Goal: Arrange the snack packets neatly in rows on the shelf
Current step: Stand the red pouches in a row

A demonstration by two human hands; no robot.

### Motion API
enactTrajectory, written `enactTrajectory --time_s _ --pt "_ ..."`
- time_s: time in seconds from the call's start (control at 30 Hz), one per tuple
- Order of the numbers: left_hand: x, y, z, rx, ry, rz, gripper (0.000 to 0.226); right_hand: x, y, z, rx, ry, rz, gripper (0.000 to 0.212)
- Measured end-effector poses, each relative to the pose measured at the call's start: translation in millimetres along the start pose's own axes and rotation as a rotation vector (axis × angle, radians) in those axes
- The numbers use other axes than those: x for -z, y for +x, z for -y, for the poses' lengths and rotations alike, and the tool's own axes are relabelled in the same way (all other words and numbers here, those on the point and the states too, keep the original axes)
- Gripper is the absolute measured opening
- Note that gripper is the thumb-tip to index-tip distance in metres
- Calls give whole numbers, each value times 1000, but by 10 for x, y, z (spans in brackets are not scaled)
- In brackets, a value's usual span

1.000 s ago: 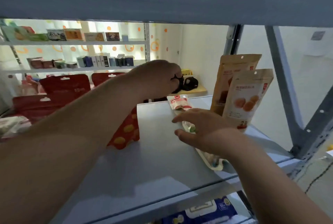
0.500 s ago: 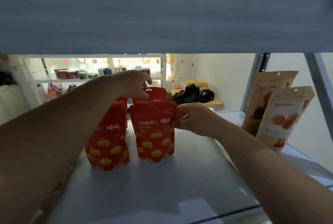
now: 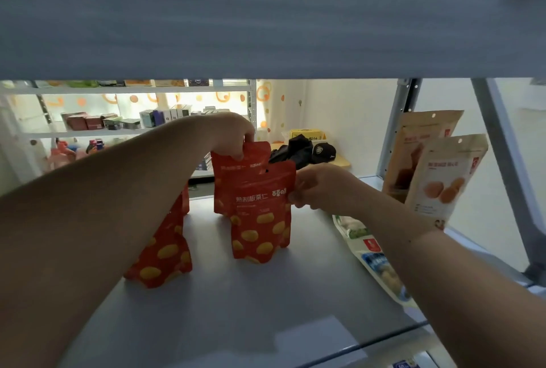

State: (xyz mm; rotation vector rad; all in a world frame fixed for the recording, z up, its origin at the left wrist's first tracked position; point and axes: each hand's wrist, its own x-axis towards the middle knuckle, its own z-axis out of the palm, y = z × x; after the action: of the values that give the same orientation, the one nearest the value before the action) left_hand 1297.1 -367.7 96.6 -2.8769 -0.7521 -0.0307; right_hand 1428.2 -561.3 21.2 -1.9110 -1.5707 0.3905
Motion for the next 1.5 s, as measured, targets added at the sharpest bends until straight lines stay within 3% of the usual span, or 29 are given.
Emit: enactTrajectory --time_s 0.3,0.5,0.57,0.67,0.77,0.83,0.9,1.0,1.1,1.17,1.5 --pt "-85 149 -285 -3 -188 -114 28 191 -9 -249 -15 35 -13 6" --pt "-169 121 -359 72 -416 -186 23 321 1 -385 -5 94 77 5" --pt "-199 36 -419 142 -571 -321 16 387 13 -394 7 149 102 17" --pt "-275 -262 -485 303 -824 -697 17 560 83 -427 -36 328 63 49" --pt "-465 -717 -660 227 -1386 -853 36 680 284 -500 -52 507 -69 50" --pt "-677 -945 -820 196 -1558 -783 55 637 471 -523 -36 472 -108 36" --pt "-917 -1044 -957 268 -1482 -634 74 537 626 -502 -41 377 -22 33" --pt "-1210 -1042 -1023 383 -1403 -420 65 390 742 -456 -38 307 151 40" --pt "-1345 -1003 -1012 394 -1129 -293 47 326 803 -466 -25 336 150 34" --pt "-1349 -980 -1012 379 -1040 -281 44 323 816 -484 -16 354 116 31" --pt "-1381 -875 -1120 319 -1060 -297 47 462 788 -642 -55 282 45 16"
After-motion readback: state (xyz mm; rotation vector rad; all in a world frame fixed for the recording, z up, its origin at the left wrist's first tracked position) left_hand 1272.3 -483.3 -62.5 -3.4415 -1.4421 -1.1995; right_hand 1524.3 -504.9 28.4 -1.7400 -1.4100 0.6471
